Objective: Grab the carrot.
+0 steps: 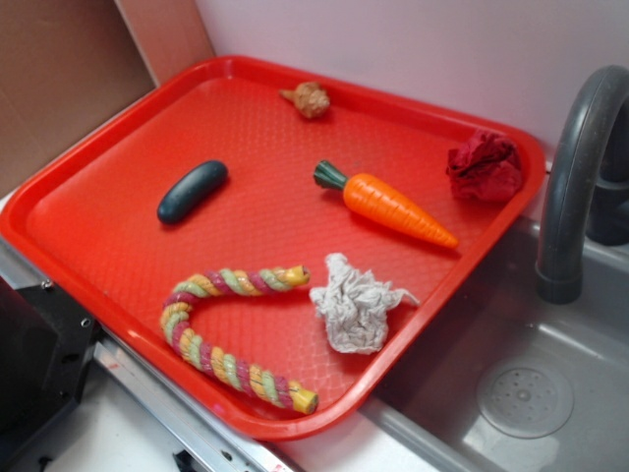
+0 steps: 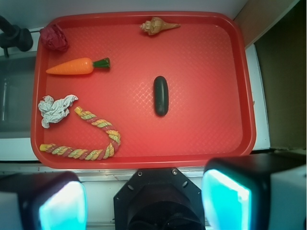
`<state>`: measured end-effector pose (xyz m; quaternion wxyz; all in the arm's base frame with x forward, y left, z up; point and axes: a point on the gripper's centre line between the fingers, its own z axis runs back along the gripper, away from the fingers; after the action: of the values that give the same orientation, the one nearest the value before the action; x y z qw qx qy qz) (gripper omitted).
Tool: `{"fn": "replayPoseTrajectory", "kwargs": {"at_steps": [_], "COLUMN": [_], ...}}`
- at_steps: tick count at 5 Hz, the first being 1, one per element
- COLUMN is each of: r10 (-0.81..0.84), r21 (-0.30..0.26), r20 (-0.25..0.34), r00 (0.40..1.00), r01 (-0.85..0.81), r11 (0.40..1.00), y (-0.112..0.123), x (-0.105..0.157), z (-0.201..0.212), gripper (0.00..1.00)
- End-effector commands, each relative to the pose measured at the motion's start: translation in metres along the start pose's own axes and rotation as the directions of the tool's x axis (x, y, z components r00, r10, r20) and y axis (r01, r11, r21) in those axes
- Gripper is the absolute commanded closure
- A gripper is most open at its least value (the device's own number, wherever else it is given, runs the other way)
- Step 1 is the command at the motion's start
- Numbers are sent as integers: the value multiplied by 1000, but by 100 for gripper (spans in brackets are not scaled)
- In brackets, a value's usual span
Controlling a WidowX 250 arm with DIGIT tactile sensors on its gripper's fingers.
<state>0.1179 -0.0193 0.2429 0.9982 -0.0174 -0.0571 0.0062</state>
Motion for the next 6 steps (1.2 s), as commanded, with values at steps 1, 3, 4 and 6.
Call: {"fn": "replayPoseTrajectory", "kwargs": {"at_steps": [1, 3, 4, 6], "r10": [0, -471, -674, -939], "r21": [0, 81, 51, 65], "r20": [0, 41, 12, -173], "r00": [1000, 881, 739, 297], "r01": [0, 467, 673, 955], "r11": [1000, 881, 738, 290], "y": [0, -26, -46, -83], "x": [0, 51, 72, 110], "z": [0, -30, -56, -127], "gripper": [0, 0, 0, 0]}}
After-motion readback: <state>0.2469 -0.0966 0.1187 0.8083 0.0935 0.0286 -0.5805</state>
